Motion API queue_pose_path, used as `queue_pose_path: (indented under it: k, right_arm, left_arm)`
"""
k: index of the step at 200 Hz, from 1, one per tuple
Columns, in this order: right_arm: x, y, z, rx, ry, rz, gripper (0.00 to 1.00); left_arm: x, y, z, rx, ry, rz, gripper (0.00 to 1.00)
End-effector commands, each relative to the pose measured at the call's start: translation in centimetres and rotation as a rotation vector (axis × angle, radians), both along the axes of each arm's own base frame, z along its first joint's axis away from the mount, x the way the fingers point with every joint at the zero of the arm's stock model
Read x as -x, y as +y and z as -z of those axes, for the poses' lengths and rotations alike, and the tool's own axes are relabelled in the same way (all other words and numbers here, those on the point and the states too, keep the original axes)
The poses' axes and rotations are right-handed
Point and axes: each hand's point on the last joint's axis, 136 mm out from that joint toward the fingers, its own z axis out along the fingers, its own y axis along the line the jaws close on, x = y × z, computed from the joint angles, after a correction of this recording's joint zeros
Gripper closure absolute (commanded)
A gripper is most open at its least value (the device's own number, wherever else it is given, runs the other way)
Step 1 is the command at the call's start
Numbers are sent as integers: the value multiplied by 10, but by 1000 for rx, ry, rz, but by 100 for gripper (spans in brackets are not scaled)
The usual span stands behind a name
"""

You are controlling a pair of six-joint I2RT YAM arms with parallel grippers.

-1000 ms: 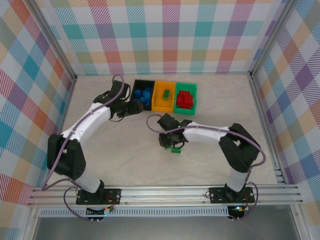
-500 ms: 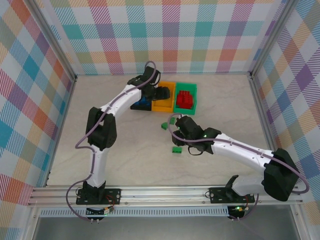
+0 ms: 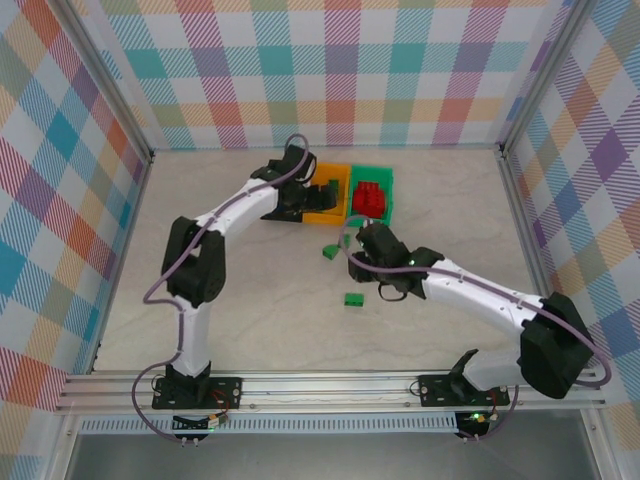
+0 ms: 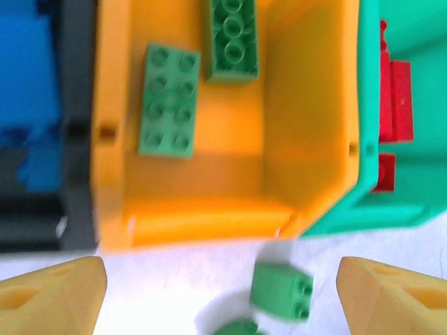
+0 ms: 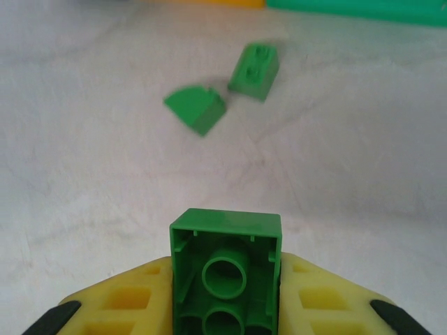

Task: Sort the legos into containers by color
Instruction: Place the lego in the container.

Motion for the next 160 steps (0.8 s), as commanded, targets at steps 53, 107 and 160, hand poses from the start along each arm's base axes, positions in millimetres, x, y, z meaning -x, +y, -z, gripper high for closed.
queue_pose_path:
  k: [53, 107, 160]
  right_arm:
    - [-123, 39, -51, -217, -92, 4, 69]
    - [-198, 68, -25, -143, -44, -11, 57]
    - [-198, 72, -16, -145, -12, -35, 36]
  left_arm:
    - [73, 35, -54, 121, -151, -58, 15]
    - [108, 39, -51, 143, -165, -43, 16]
    - [111, 26, -22, 101, -83, -4, 15]
